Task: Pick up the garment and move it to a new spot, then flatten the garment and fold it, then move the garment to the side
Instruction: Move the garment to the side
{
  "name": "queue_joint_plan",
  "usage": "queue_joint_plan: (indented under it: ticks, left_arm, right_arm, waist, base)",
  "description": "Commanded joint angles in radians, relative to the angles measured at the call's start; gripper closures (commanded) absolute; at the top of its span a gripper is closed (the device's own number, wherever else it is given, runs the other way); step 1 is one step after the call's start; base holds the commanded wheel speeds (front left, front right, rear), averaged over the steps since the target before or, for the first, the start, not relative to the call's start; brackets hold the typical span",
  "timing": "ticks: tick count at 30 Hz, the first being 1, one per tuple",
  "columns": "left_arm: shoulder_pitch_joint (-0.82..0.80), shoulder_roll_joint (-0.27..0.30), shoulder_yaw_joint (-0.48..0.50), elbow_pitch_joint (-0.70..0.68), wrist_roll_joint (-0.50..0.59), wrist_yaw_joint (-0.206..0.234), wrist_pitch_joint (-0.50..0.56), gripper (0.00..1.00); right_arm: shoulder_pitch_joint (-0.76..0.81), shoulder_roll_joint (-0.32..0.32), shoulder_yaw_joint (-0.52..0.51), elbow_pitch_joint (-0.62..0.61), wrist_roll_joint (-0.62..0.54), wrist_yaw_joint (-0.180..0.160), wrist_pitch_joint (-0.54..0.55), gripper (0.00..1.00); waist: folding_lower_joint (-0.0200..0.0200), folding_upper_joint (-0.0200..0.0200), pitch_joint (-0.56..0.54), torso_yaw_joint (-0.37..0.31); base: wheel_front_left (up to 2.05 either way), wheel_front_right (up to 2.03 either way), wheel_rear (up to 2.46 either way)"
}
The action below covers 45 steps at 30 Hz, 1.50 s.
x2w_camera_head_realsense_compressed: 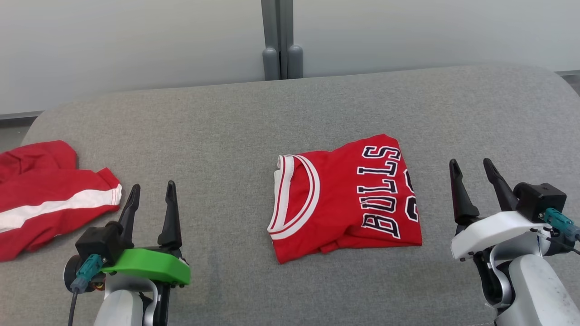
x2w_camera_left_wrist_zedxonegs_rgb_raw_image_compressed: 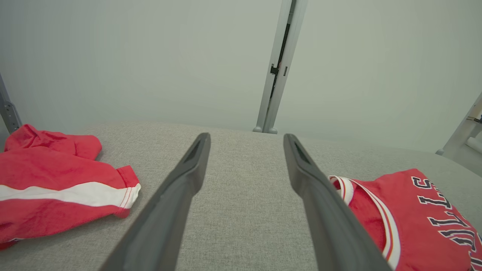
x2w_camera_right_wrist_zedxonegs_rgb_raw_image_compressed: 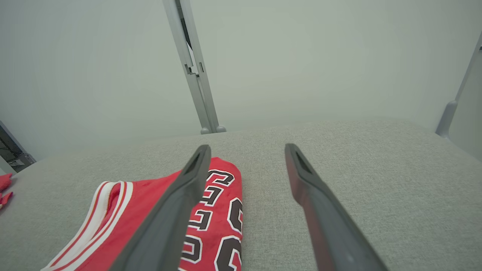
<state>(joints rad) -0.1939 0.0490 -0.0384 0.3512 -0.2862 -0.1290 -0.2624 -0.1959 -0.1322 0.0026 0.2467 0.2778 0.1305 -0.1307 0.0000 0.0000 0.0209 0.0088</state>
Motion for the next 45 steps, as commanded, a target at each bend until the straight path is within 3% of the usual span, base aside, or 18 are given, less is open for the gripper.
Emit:
queue_joint_plan:
  ticks: [1,10,21,29,32,45]
  left_arm:
    - [0.016,0.003,0.002,-0.001,0.013,-0.002,-0.003,0.00]
    - [0.028,0.003,-0.004,0.006,0.012,-0.002,-0.003,0.00]
    - [0.020,0.003,-0.011,0.010,0.006,-0.002,-0.003,0.00]
    - [-0.015,0.003,-0.027,-0.013,0.001,-0.002,-0.003,0.00]
    - [-0.026,0.003,-0.036,-0.015,-0.007,-0.002,-0.003,0.00]
    - [-0.068,0.003,-0.062,-0.025,-0.024,0.005,-0.003,0.00]
  right_arm:
    - [-0.019,-0.008,0.009,0.030,0.018,0.000,-0.017,0.00]
    - [-0.057,-0.066,0.077,0.134,0.052,0.000,-0.052,0.00]
    - [-0.083,-0.061,0.103,0.167,0.057,0.000,-0.027,0.00]
    - [-0.174,-0.025,0.068,0.229,0.093,0.000,0.195,0.00]
    - [-0.217,-0.029,0.066,0.275,0.056,0.000,0.292,0.00]
    - [-0.269,0.017,0.005,0.457,-0.044,0.000,0.458,0.00]
  waist:
    - [0.0000,0.0000,-0.006,-0.006]
    - [0.0000,0.0000,-0.010,-0.001]
    - [0.0000,0.0000,0.003,0.016]
    - [0.0000,0.0000,0.072,0.047]
    - [0.0000,0.0000,0.101,0.064]
    - [0.0000,0.0000,0.169,0.124]
  base:
    - [0.00,0.00,0.00]
    - [0.00,0.00,0.00]
    - [0.00,0.00,0.00]
    - [0.00,0.00,0.00]
    - [0.00,0.00,0.00]
    - [0.00,0.00,0.00]
